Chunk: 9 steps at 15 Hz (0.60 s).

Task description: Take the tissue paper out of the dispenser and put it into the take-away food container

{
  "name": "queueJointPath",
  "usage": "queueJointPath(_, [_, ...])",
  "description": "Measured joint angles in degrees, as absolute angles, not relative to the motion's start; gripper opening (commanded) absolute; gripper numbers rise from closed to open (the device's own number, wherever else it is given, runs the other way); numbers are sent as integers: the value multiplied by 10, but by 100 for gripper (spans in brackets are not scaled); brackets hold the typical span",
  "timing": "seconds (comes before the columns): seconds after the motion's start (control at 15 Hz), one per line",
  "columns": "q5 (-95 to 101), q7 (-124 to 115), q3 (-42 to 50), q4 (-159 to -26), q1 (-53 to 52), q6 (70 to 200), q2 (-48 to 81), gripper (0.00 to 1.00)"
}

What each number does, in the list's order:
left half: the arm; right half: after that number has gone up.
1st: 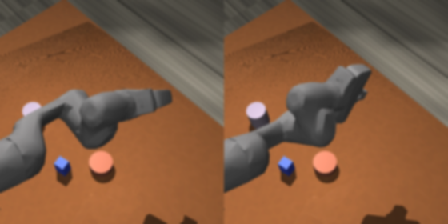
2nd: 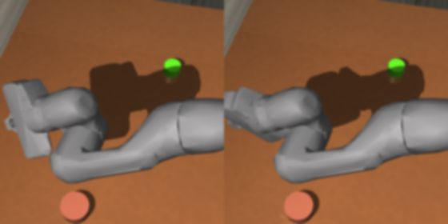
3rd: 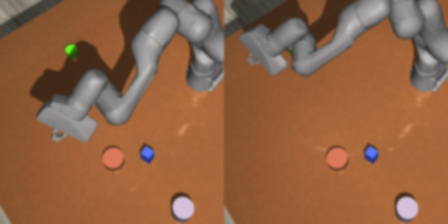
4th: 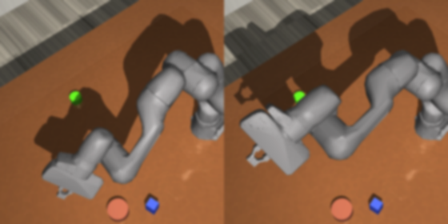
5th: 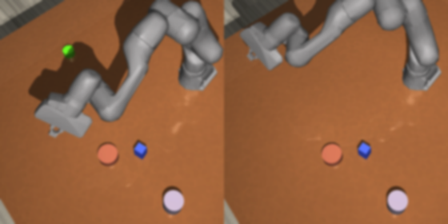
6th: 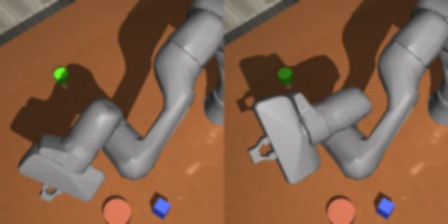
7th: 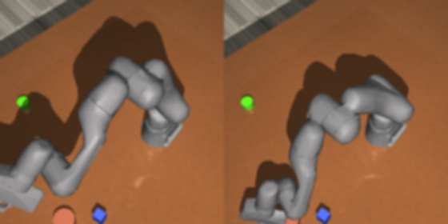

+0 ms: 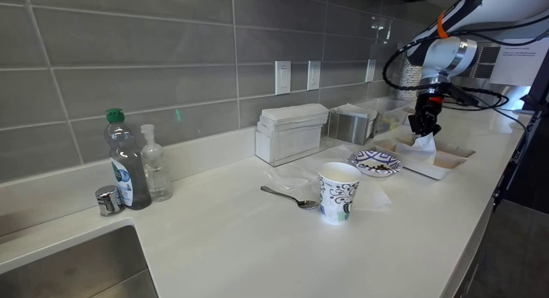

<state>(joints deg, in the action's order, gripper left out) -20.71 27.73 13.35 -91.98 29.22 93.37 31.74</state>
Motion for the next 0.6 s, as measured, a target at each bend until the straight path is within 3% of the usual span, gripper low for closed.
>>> queueJointPath(0.33, [-195, 256, 128, -934, 284, 986, 317, 0])
queueJointPath(0.4, [-190, 249, 128, -939, 281, 997, 317, 26])
queueJointPath(0.47, [-185, 243, 127, -943, 278, 1004, 317, 27])
queueJointPath(0.6, [-175, 230, 127, -949, 272, 1008, 317, 40])
